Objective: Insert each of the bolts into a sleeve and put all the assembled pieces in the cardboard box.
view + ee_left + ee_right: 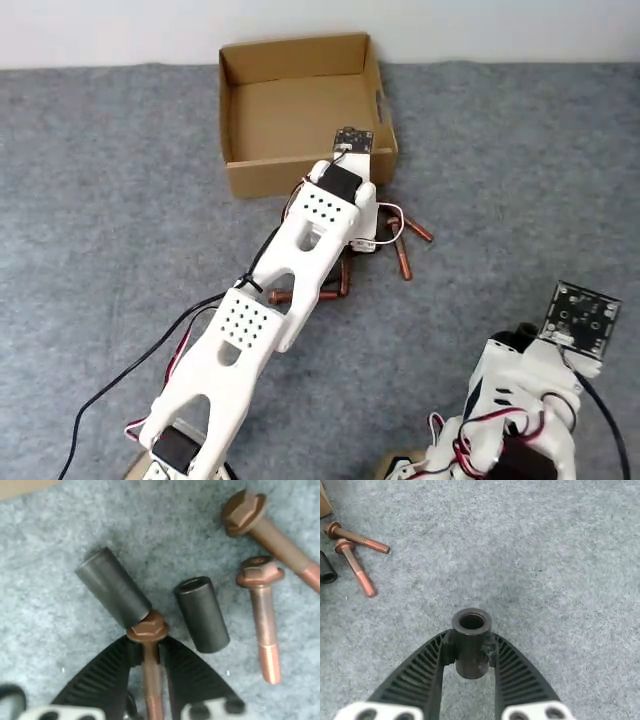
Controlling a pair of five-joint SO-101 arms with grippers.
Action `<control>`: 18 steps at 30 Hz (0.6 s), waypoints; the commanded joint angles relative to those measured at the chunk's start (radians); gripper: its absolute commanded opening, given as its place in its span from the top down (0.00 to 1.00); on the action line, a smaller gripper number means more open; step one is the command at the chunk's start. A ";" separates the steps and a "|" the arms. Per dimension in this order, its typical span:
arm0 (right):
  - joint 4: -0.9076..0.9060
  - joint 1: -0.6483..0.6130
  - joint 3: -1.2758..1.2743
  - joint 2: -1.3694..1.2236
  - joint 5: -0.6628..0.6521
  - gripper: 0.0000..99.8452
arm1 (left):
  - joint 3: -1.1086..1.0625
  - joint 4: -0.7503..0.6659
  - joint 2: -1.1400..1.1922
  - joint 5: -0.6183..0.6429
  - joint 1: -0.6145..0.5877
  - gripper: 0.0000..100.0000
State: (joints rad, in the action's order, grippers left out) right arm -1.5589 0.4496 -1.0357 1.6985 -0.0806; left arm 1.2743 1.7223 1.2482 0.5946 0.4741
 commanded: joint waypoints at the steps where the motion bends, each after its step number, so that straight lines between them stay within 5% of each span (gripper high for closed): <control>1: 0.021 0.007 0.020 0.005 0.002 0.99 | 0.016 0.035 -0.054 0.000 -0.031 1.00; 10: 0.010 -0.012 0.037 0.002 0.005 0.99 | -0.349 0.035 -0.500 -0.006 -0.028 1.00; 18: 0.016 -0.328 0.040 0.001 0.107 0.99 | -0.868 -0.031 -1.013 -0.009 -0.029 1.00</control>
State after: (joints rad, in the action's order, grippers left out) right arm -1.5574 0.2470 -1.0357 1.6985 -0.0284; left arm 0.5347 1.7269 0.4749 0.5900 0.4511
